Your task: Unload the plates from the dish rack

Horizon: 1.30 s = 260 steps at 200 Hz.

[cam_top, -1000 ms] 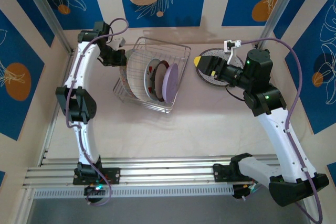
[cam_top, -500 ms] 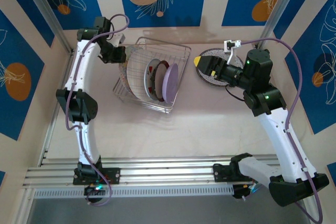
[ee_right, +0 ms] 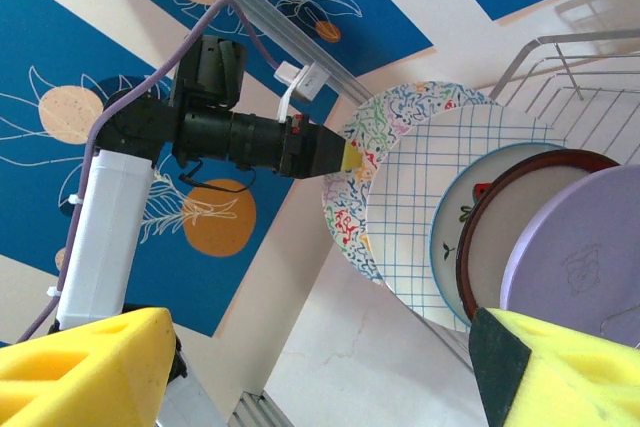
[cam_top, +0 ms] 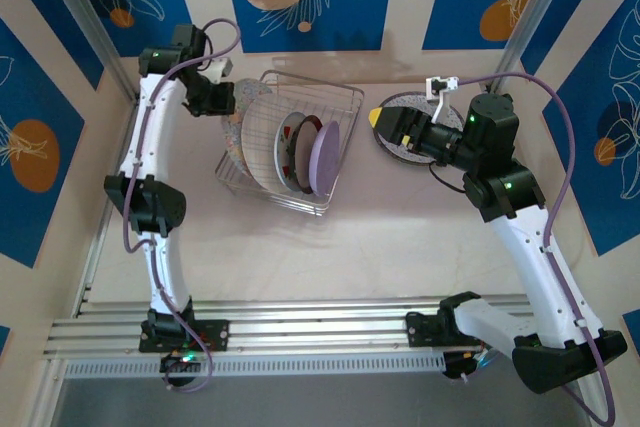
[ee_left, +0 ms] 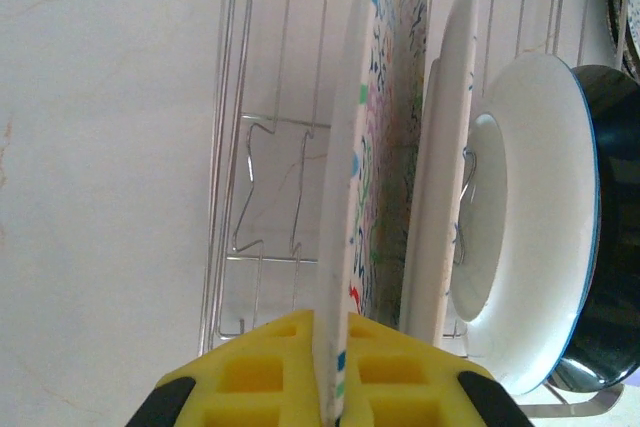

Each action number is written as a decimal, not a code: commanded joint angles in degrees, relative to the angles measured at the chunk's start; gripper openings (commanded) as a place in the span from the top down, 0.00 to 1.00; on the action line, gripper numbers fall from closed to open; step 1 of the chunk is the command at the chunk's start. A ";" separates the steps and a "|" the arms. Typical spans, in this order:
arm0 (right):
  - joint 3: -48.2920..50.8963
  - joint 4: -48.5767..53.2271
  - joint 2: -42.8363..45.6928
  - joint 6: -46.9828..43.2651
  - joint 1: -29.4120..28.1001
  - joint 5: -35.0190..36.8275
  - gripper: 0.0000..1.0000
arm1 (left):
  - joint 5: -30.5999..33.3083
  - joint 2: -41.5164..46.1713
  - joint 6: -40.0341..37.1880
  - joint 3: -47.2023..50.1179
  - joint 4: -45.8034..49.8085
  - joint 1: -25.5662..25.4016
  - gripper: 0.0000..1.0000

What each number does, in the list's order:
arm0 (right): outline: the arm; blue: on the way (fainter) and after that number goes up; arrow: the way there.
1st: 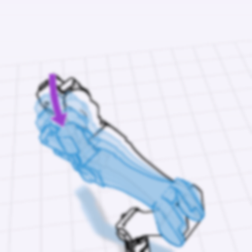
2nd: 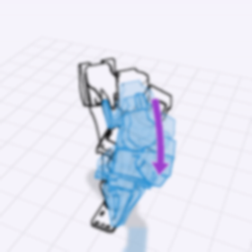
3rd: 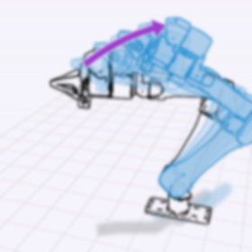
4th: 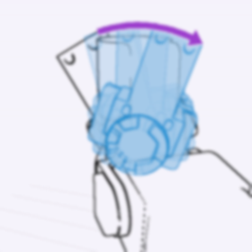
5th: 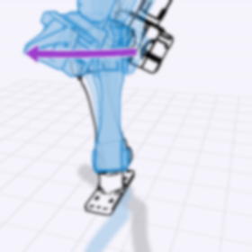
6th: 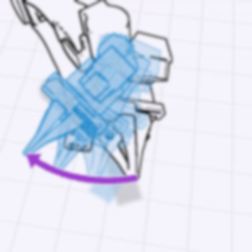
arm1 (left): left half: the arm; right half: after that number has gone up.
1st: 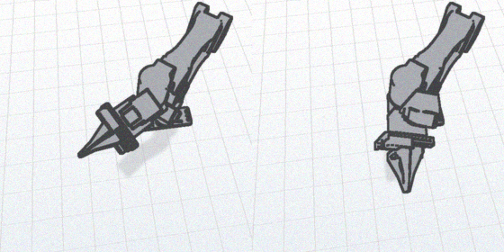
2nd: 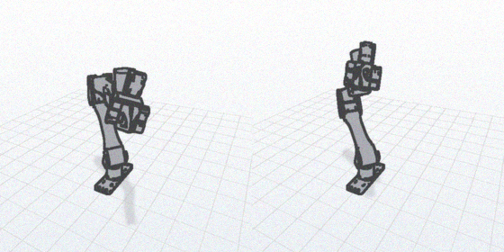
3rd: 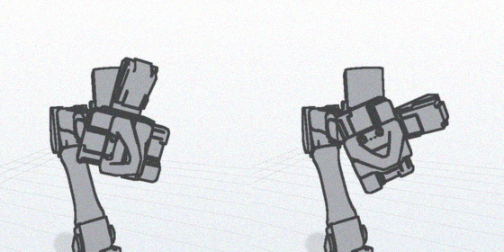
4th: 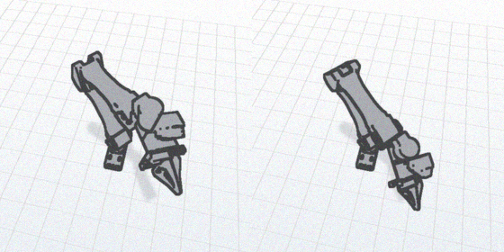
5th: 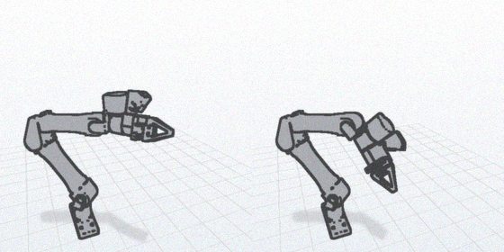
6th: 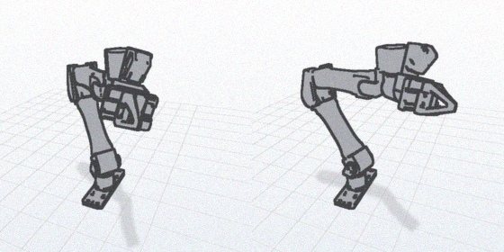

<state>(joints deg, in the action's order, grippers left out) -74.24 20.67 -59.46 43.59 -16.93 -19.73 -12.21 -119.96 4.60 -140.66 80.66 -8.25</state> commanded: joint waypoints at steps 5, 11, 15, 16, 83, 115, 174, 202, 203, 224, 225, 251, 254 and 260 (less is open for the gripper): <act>-0.52 -0.01 0.31 0.54 -0.31 -0.22 0.21 | 2.24 3.41 1.10 -2.06 2.14 0.73 1.00; -0.55 -0.01 0.33 0.61 -0.39 -0.27 0.21 | 2.35 3.65 1.07 -2.13 2.33 0.93 1.00; -0.57 -0.01 0.39 0.62 -0.44 -0.31 0.21 | 2.63 3.80 1.19 -2.24 2.42 1.09 1.00; -0.63 -0.03 0.40 0.62 -0.44 -0.31 0.22 | 2.72 3.83 1.24 -2.29 2.50 1.11 1.00; -0.56 0.25 1.06 1.24 -0.52 -0.94 0.22 | 9.61 9.40 2.03 -2.29 2.09 2.86 1.00; -0.64 0.07 1.28 1.84 -0.65 -1.10 0.21 | 9.39 12.14 2.68 -2.20 1.79 5.02 1.00; 0.23 -0.51 1.96 2.71 -0.83 -0.86 0.21 | 6.81 18.34 5.87 0.78 -1.47 9.75 1.00; 0.88 -0.49 2.42 3.24 -1.00 -0.24 0.22 | 5.47 20.41 7.63 2.12 -2.22 12.36 1.00; 0.82 -0.47 2.42 3.24 -1.00 -0.23 0.21 | 5.41 20.48 7.71 2.22 -2.33 12.46 1.00; 1.16 -0.40 2.60 3.67 -1.20 0.30 0.21 | 5.31 22.45 8.94 4.03 -3.79 13.71 1.00; 1.16 -0.40 2.60 3.67 -1.20 0.30 0.21 | 5.33 22.51 9.03 4.10 -3.82 13.79 1.00; 1.36 -0.11 2.86 4.02 -1.48 0.92 0.19 | 5.10 24.09 11.00 5.85 -5.22 15.21 1.00; 1.37 -0.10 2.86 4.06 -1.45 0.96 0.19 | 4.90 24.33 11.36 6.18 -5.57 15.39 1.00; 1.54 -0.23 2.93 4.20 -1.52 1.00 0.18 | 4.54 24.86 12.03 6.94 -6.35 15.72 1.00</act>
<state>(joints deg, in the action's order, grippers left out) -74.04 20.64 -57.80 47.00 -17.96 -19.51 -5.06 -98.35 12.91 -135.44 79.46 5.82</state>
